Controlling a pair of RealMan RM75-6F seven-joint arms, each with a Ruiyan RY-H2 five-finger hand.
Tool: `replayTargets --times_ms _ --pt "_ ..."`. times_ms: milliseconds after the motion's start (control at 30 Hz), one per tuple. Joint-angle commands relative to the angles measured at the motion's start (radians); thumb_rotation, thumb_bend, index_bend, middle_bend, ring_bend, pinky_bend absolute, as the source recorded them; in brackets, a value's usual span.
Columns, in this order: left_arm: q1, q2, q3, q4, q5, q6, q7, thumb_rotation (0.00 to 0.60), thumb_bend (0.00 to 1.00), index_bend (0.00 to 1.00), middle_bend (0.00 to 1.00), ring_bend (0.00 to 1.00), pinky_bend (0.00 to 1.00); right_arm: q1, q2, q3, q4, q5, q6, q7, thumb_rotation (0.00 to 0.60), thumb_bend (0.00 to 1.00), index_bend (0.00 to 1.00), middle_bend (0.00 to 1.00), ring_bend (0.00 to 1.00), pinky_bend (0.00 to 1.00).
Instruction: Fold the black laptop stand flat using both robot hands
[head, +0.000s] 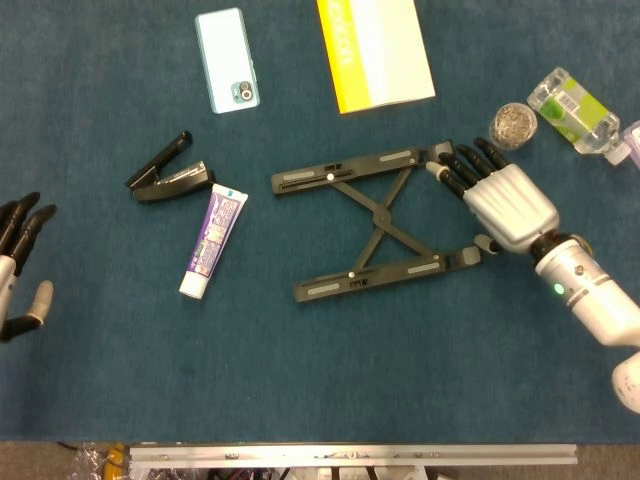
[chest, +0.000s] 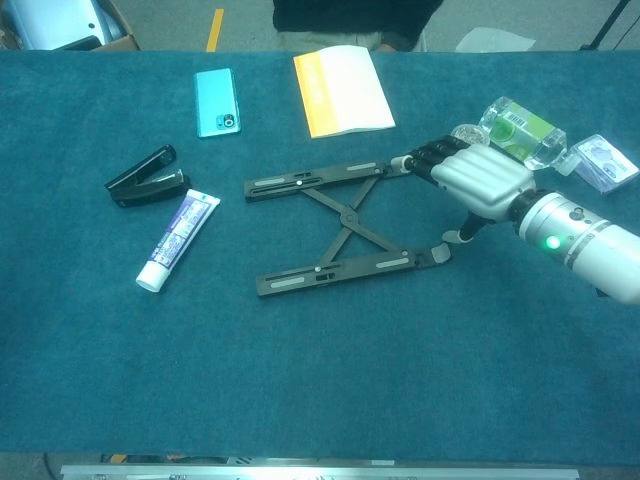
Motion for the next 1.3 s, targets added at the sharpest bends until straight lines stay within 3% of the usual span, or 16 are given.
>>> replayTargets --times_ms 33,567,800,933,1000,1067,1167,1300 --pt "0.001 0.0 0.001 0.002 0.001 0.001 -0.002 0.6 0.47 0.0 0.0 0.0 0.03 -0.005 0.014 -0.007 -0.022 0.002 0.002 -0.011 0.6 0.0 0.0 0.1 0.0 0.03" --pt "-0.002 0.007 0.006 0.002 0.016 0.0 -0.007 0.6 0.47 0.0 0.0 0.0 0.03 -0.05 0.11 -0.054 -0.254 0.007 0.029 -0.045 0.6 0.0 0.0 0.1 0.0 0.03" --pt "-0.023 0.024 0.013 -0.029 0.061 -0.017 0.029 0.6 0.47 0.0 0.0 0.0 0.03 -0.007 0.136 0.051 -0.295 0.117 -0.018 0.041 0.6 0.0 0.0 0.1 0.0 0.03" --pt "-0.028 0.03 0.014 -0.053 0.067 -0.02 0.036 0.6 0.47 0.0 0.0 0.0 0.03 0.056 0.122 0.121 -0.269 0.199 -0.115 0.121 0.6 0.01 0.0 0.12 0.0 0.03" --pt "-0.028 0.035 0.014 -0.057 0.063 -0.02 0.038 0.6 0.47 0.0 0.0 0.0 0.03 0.09 0.112 0.155 -0.248 0.235 -0.17 0.174 0.6 0.09 0.0 0.17 0.0 0.03" --pt "-0.026 0.038 0.014 -0.059 0.058 -0.02 0.041 0.6 0.47 0.0 0.0 0.0 0.03 0.115 0.1 0.181 -0.229 0.266 -0.215 0.224 0.589 0.28 0.0 0.21 0.02 0.03" --pt "-0.021 0.045 0.016 -0.061 0.049 -0.017 0.044 0.6 0.47 0.0 0.0 0.0 0.03 0.155 0.074 0.211 -0.183 0.323 -0.277 0.281 0.55 0.43 0.0 0.23 0.04 0.04" --pt "-0.014 0.05 0.018 -0.061 0.04 -0.012 0.043 0.6 0.47 0.0 0.0 0.0 0.03 0.204 0.031 0.223 -0.105 0.379 -0.311 0.287 0.531 0.5 0.0 0.23 0.04 0.04"
